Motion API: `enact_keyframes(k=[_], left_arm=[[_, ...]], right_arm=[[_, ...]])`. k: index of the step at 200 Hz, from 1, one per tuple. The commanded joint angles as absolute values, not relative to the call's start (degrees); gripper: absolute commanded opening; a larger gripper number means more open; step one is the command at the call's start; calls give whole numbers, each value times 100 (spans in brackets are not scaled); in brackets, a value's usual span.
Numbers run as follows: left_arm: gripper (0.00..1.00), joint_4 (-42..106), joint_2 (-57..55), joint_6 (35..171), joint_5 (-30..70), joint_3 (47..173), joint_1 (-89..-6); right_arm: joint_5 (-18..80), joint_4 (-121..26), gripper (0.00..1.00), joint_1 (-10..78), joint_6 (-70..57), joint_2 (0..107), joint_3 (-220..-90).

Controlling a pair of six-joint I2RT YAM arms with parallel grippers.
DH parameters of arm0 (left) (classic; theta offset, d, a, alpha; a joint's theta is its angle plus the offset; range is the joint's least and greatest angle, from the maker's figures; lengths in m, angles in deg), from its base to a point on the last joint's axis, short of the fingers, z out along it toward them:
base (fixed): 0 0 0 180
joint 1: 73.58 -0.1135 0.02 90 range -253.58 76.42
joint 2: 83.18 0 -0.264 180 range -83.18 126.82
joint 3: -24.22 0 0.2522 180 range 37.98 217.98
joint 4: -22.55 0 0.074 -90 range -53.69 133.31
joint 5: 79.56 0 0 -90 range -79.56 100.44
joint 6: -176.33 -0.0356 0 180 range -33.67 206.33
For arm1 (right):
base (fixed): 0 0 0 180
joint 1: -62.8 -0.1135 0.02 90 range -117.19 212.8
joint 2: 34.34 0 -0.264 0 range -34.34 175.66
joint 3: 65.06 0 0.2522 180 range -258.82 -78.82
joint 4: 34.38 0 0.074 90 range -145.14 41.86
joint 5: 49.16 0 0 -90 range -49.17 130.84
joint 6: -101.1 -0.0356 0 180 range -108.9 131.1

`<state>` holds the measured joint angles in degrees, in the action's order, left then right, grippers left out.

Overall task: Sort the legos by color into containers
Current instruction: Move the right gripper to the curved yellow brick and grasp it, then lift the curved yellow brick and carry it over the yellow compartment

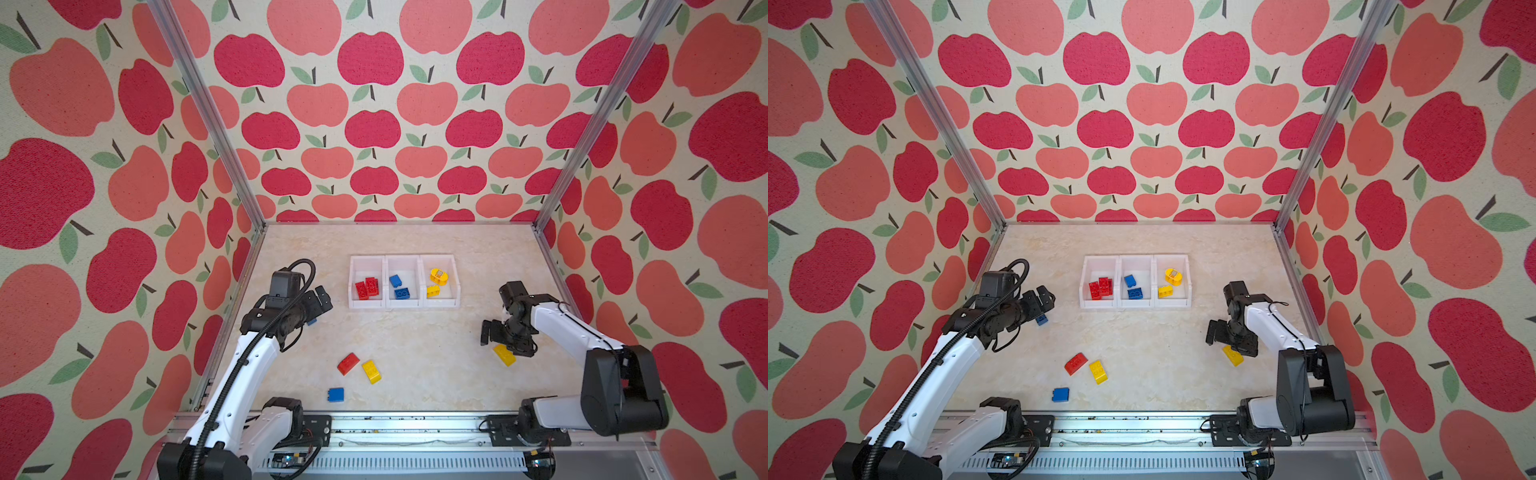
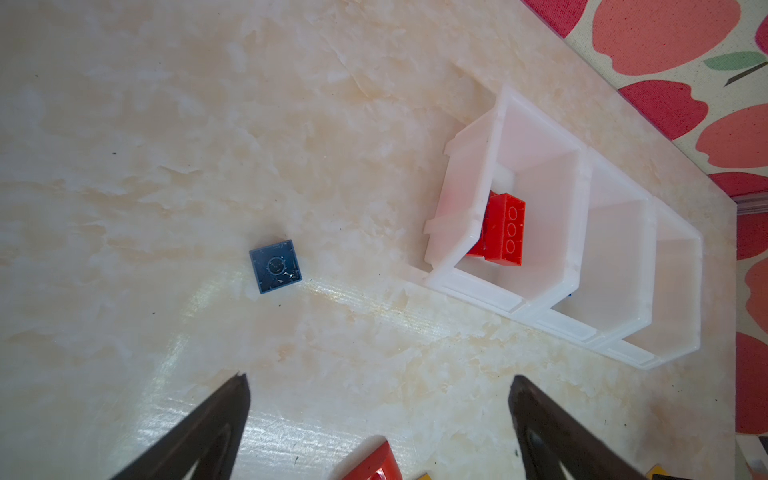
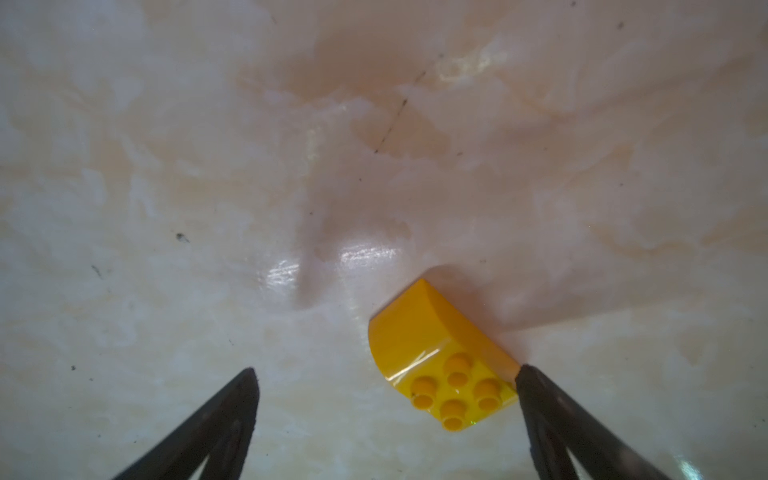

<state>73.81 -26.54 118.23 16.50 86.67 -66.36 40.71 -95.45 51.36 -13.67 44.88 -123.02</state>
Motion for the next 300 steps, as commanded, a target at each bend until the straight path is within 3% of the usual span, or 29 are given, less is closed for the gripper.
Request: enact_keyframes(k=[1,89,223,300], left_arm=[[99,7529,-2749,11833,1650,8646,-6612],[99,7542,-2834,11893,1597,8597,-6616],[99,7551,-2970,11963,1527,8526,-6612],[99,7560,-3027,11980,1527,8484,-6620]], right_arm=[[3977,-9436,99,5164,-1289,4587,-12232],[3850,-9543,84,5073,-1446,4711,-12205],[4421,-9714,37,4576,-1588,4988,-12294],[4367,-9908,29,4438,-1688,4698,-12496]])
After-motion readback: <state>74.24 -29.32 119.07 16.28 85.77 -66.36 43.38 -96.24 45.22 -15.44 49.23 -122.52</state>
